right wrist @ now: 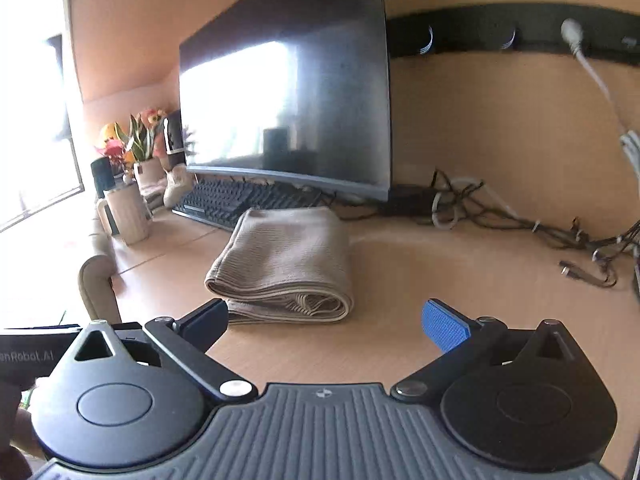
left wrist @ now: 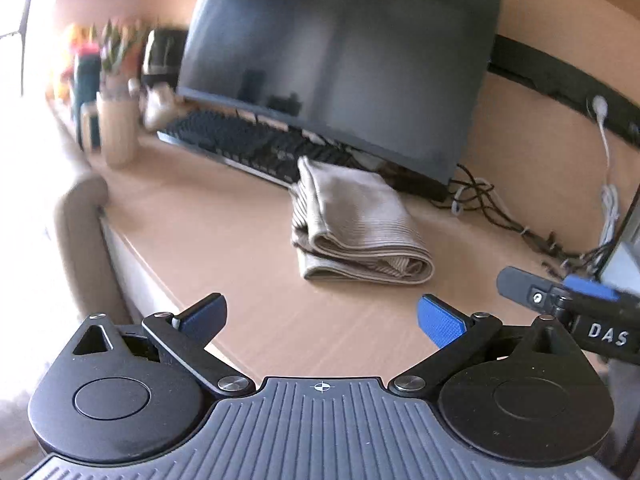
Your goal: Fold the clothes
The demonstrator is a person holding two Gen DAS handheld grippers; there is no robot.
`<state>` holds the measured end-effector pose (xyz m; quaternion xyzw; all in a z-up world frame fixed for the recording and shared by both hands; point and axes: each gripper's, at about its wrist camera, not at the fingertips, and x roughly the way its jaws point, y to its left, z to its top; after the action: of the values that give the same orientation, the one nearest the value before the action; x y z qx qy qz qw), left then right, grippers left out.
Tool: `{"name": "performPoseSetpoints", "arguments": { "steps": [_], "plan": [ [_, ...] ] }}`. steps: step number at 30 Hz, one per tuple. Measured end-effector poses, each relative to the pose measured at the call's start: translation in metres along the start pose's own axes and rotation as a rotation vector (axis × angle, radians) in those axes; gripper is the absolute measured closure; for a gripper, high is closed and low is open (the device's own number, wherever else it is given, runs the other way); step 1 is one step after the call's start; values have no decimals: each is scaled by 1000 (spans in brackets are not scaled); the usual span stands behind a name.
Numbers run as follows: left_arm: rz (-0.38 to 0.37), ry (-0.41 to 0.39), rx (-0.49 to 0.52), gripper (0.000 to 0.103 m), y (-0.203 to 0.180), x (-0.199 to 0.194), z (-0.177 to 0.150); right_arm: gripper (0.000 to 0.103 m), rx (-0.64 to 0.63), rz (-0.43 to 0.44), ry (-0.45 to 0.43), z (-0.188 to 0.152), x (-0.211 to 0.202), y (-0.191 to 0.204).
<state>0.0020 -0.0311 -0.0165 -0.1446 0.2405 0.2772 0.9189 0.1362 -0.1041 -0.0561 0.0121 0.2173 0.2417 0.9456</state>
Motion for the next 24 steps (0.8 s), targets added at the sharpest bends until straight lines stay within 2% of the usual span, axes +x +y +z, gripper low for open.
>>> {"name": "performPoseSetpoints", "arguments": {
  "steps": [3, 7, 13, 24],
  "plan": [
    [40, -18, 36, 0, -10, -12, -3, 0, -39, 3, 6, -1, -9, 0],
    [10, 31, -10, 0, -14, -9, -7, 0, -40, 7, 45, -9, -14, -7],
    [17, 106, -63, 0, -22, 3, -21, 0, -7, 11, 101, -15, -8, -23],
    [25, 108, -87, 0, -20, 10, -18, 0, -42, 42, 145, -15, 1, -25]
  ]
}}
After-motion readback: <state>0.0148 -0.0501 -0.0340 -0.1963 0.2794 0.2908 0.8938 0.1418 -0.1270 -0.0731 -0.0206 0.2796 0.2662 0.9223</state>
